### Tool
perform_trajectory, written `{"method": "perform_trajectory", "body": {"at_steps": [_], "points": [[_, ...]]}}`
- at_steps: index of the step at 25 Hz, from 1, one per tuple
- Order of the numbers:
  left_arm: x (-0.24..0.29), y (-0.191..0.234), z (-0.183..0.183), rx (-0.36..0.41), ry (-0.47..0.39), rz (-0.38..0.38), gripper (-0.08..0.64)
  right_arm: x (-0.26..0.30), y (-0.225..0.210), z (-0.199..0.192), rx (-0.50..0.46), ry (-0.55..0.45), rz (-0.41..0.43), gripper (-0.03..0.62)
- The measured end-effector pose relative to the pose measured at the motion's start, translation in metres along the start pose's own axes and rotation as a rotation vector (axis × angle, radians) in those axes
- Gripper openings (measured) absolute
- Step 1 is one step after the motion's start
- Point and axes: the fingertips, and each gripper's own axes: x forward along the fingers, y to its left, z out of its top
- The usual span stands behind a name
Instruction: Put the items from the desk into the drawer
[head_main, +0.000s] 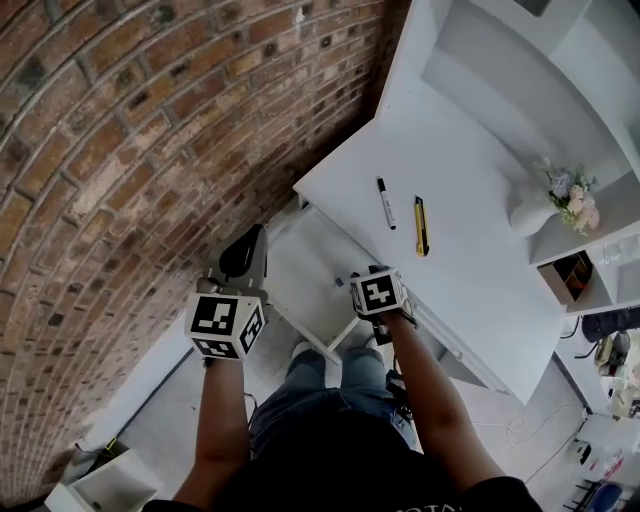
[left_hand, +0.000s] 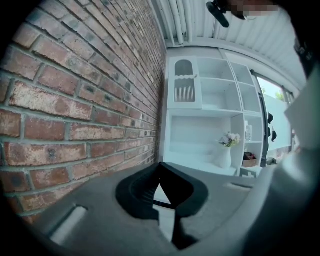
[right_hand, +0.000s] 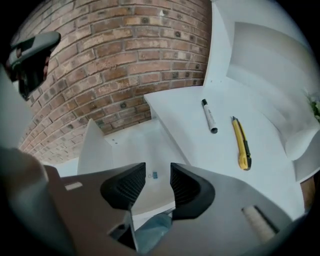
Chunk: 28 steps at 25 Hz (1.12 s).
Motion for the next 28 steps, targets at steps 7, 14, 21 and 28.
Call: {"method": "perform_trajectory", "body": {"at_steps": [7, 14, 21, 28], "points": [[0.003, 0.002, 0.015, 0.001, -0.036, 0.002, 0.002, -0.046, -0.009, 0.021, 0.072, -0.141, -0.027, 0.167], [0.010, -0.005, 0.020, 0.008, -0.034, -0.042, 0.002, -0.089, -0.018, 0.042, 0.094, -0.332, -0.049, 0.175], [0.028, -0.010, 0.020, 0.002, -0.023, -0.104, 0.002, -0.126, -0.052, 0.056, 0.172, -0.480, -0.172, 0.175], [0.052, -0.032, 0.011, 0.005, 0.009, -0.146, 0.002, -0.129, -0.105, 0.045, 0.257, -0.470, -0.234, 0.176]]}}
